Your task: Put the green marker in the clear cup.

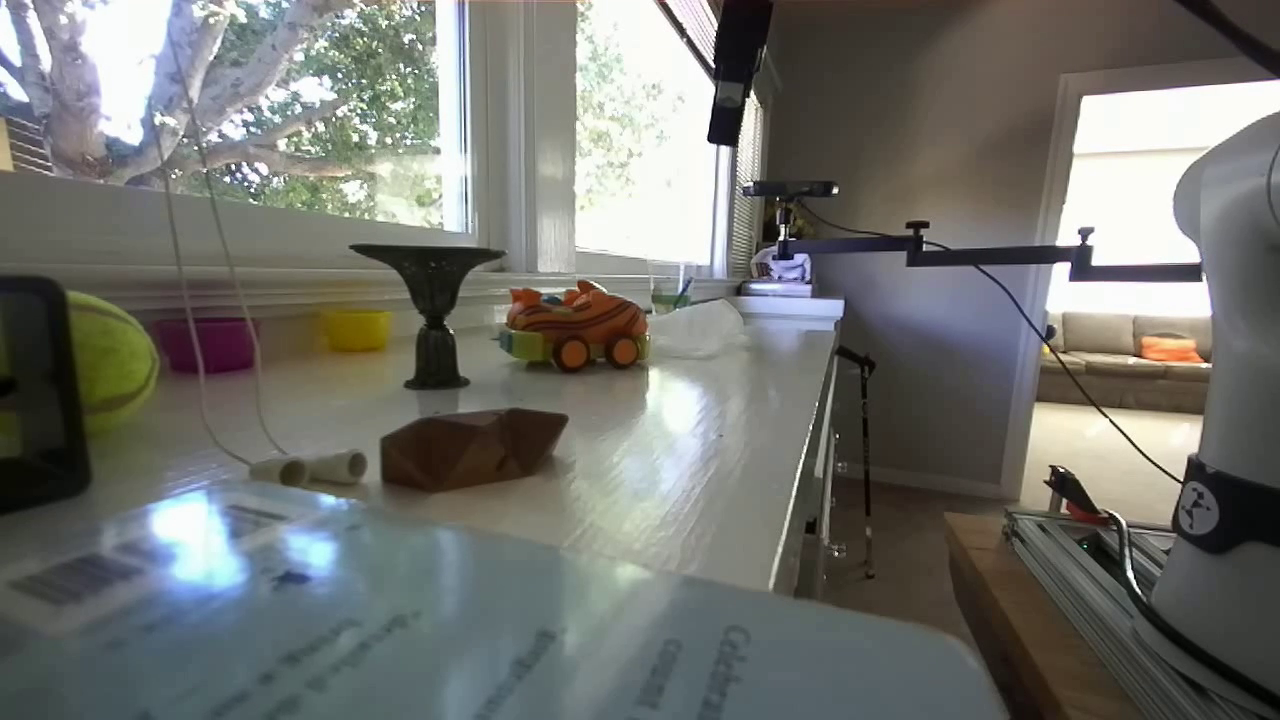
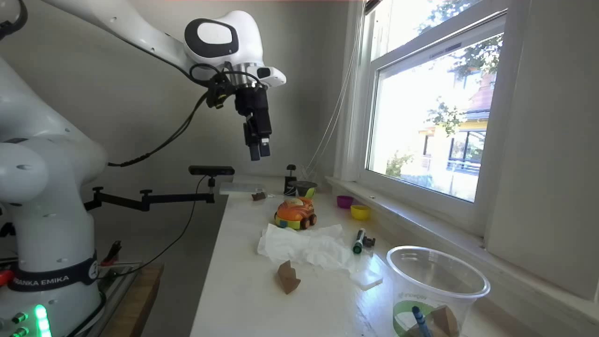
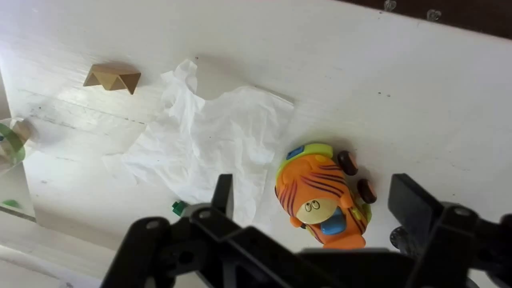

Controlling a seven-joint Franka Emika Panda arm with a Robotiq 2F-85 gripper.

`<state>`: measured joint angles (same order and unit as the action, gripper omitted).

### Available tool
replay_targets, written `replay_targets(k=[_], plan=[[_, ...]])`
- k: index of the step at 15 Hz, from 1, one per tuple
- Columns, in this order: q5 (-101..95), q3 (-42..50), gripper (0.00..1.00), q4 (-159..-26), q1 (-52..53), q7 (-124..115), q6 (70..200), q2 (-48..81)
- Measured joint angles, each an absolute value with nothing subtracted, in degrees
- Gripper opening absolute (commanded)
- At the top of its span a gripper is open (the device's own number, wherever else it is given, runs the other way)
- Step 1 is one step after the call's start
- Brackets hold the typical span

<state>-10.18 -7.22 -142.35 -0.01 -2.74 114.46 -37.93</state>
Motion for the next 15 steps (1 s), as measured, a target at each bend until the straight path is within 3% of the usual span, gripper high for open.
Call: replay_targets(k=[7, 15], plan=[[-10.14, -0.09, 1.0, -139.88, -4.27, -2.53, 120.41, -25.48], [-6.92, 7.05, 1.0, -132.24, -3.67, 15.79, 122.19, -15.85]])
